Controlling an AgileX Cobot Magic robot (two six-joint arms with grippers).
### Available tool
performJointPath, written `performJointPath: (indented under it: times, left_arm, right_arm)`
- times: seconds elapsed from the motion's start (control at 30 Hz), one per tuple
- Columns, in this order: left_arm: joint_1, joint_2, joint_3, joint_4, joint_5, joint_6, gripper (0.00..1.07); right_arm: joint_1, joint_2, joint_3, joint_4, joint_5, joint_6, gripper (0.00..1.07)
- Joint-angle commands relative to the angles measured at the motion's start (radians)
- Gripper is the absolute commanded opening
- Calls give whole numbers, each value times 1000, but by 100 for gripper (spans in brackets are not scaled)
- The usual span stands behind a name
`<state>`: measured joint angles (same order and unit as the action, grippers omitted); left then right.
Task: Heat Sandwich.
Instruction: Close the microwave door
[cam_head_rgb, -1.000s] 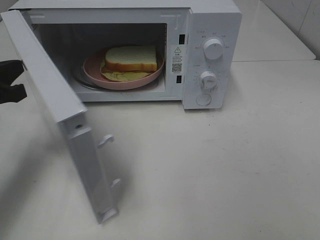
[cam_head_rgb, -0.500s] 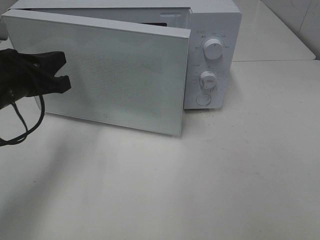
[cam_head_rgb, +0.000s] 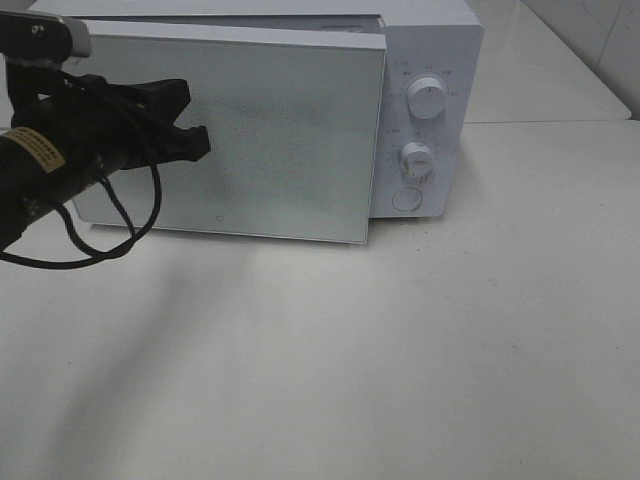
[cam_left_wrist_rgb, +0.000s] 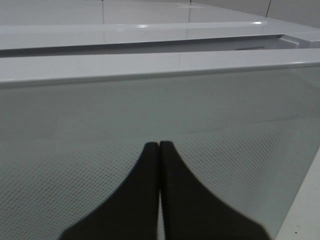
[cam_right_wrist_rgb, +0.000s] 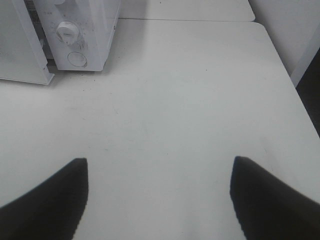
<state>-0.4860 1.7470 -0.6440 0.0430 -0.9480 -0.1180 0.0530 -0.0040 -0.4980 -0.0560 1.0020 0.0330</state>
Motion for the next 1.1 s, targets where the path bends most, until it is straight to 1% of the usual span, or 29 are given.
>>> performJointPath:
  times: [0.03,0.27,0.4,0.43,0.57,0.6,0.73,1.1]
  left_arm:
    - [-37,21,-40,-43,7,16,0]
    - [-87,68,-101,-77,17,16,0]
    - [-115,103,-160,-108,26,16,0]
    - [-115,103,-160,-108,26,16,0]
    - [-122,149,-237,-109,57,17,0]
    - [-122,149,-237,-109,57,17,0]
    - [-122,174,-286,-108,71,16,0]
    - [-122,229,-362,-113,83,16,0]
  right_arm:
    - [-6,-28,1,-1,-7,6,75]
    - [-6,-28,1,-1,-7,6,75]
    - [-6,-28,1,-1,-7,6,75]
    - [-6,-28,1,-1,-7,6,75]
    - [-6,-28,1,-1,-7,6,75]
    - [-6,-28,1,-1,-7,6,75]
    - [-6,-28,1,-1,-7,6,75]
    - [-6,-28,1,-1,-7,6,75]
